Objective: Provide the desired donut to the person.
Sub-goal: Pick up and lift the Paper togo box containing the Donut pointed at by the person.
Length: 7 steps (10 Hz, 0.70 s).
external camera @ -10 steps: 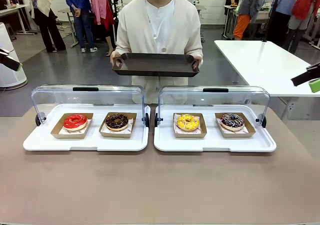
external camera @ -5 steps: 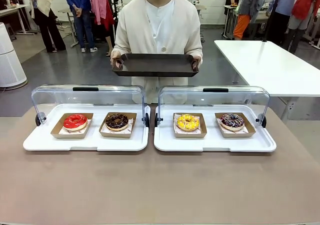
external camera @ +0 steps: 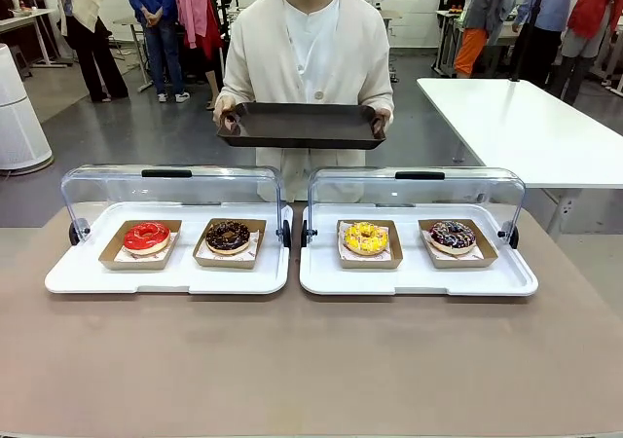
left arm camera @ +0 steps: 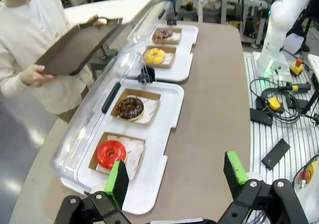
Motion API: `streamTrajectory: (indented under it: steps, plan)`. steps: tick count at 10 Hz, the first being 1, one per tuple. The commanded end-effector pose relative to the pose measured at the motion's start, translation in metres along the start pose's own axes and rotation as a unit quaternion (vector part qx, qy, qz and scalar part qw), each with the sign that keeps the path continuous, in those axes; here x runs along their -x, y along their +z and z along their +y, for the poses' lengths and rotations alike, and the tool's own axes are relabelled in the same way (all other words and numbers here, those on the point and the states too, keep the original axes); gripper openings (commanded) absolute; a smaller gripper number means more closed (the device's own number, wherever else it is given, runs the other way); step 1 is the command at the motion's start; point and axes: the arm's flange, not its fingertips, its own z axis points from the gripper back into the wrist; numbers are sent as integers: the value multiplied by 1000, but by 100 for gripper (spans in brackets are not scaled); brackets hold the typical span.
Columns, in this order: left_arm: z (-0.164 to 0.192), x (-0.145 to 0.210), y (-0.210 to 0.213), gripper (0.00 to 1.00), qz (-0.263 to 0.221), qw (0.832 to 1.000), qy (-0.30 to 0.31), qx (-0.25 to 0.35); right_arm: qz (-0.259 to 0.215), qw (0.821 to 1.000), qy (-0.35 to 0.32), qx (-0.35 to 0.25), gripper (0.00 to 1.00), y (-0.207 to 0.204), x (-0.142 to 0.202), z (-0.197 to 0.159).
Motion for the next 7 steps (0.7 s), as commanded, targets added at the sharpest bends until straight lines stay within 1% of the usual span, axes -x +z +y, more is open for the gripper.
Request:
streamTrajectory:
  steps: [1,3,4,5,6,7]
  plan:
    - [-11,7,8,100,35,999,13,-21,7,1000,3,2,100,14,2,1]
    - [-15,14,21,100,39,998,27,-36,6,1000,-2,10,100,16,5,3]
    - [-16,18,27,100,48,998,33,-39,5,1000,-1,11,100,17,8,5]
    - [-20,12,23,100,67,996,38,-33,18,1000,7,7,100,11,8,13]
    - [-11,17,27,100,38,999,18,-31,-1,1000,-11,16,100,17,5,3]
    - [-11,17,27,100,38,999,18,-31,-1,1000,-11,16,100,17,5,3]
